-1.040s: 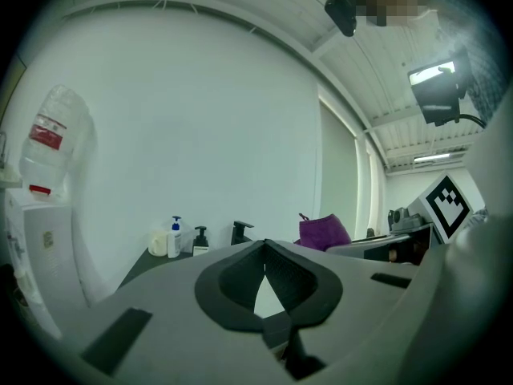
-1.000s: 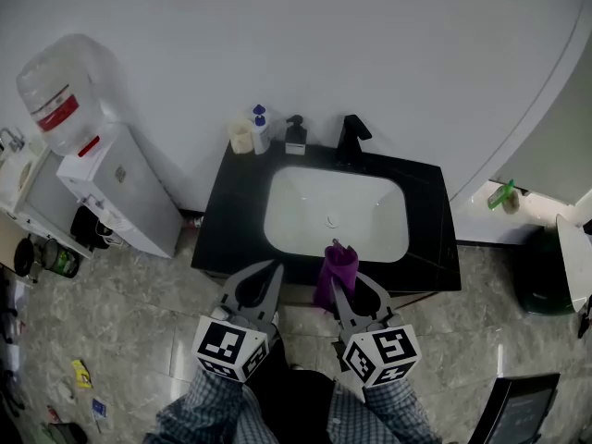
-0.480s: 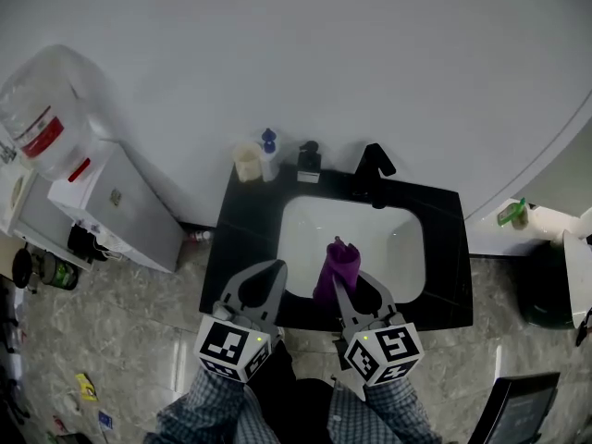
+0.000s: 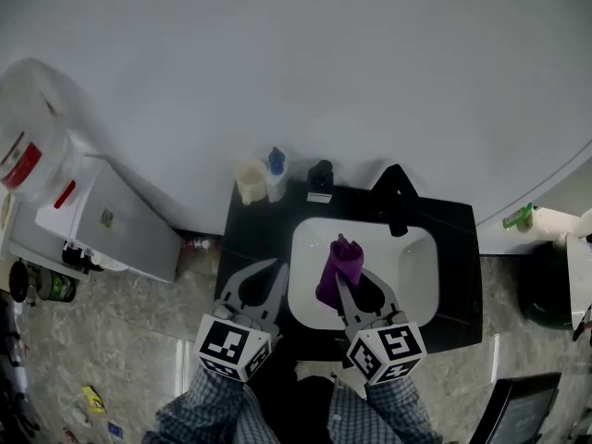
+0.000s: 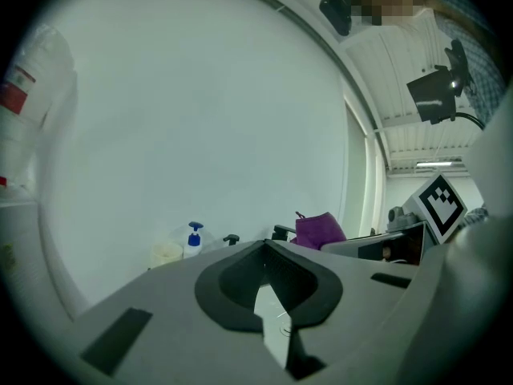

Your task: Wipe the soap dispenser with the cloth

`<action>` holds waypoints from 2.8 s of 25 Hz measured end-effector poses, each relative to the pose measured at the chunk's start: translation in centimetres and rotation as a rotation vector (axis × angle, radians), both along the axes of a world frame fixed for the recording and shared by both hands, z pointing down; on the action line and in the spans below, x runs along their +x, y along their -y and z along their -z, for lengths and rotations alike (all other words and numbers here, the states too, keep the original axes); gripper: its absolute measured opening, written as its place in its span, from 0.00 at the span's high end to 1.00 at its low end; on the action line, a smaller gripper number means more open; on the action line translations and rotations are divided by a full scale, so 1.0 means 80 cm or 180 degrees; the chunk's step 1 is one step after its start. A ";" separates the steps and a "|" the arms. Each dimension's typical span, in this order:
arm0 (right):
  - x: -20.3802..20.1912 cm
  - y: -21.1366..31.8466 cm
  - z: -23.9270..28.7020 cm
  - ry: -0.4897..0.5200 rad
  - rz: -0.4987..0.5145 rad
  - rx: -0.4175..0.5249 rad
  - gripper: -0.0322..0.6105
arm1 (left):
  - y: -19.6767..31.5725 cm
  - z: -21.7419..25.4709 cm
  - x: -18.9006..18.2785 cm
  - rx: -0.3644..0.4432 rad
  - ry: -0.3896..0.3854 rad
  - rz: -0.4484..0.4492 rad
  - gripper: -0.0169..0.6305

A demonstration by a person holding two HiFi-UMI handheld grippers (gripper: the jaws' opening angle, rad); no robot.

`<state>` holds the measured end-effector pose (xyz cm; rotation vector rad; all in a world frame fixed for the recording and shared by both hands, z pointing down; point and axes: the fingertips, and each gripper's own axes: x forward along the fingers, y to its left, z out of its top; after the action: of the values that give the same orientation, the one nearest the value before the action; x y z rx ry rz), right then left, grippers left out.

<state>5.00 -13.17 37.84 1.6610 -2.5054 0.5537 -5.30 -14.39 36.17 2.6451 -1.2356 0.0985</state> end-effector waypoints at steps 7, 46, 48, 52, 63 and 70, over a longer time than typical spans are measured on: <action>-0.001 0.030 -0.018 -0.0042 -0.0104 -0.0131 0.81 | 0.029 -0.021 0.002 -0.0140 -0.0026 -0.0121 0.96; 0.018 0.295 -0.077 -0.0235 0.0303 -0.0228 0.81 | 0.073 -0.081 -0.005 -0.0505 0.0106 0.0422 0.96; 0.022 0.301 -0.089 -0.0167 0.0264 -0.0276 0.81 | 0.075 -0.085 -0.007 -0.0513 0.0090 0.0440 0.96; 0.030 0.307 -0.098 -0.0041 0.0206 -0.0280 0.81 | 0.079 -0.088 -0.006 -0.0514 0.0101 0.0421 0.96; 0.065 0.324 -0.129 -0.0064 -0.0102 -0.0423 0.81 | 0.081 -0.090 0.014 -0.0520 0.0056 0.0313 0.96; 0.081 0.317 -0.180 -0.0035 -0.0210 -0.0730 0.81 | 0.080 -0.098 0.019 -0.0583 0.0099 0.0280 0.96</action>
<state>11.48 -38.54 52.21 1.6588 -2.2853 0.8022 -3.80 -20.76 44.01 2.4389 -1.2848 0.2278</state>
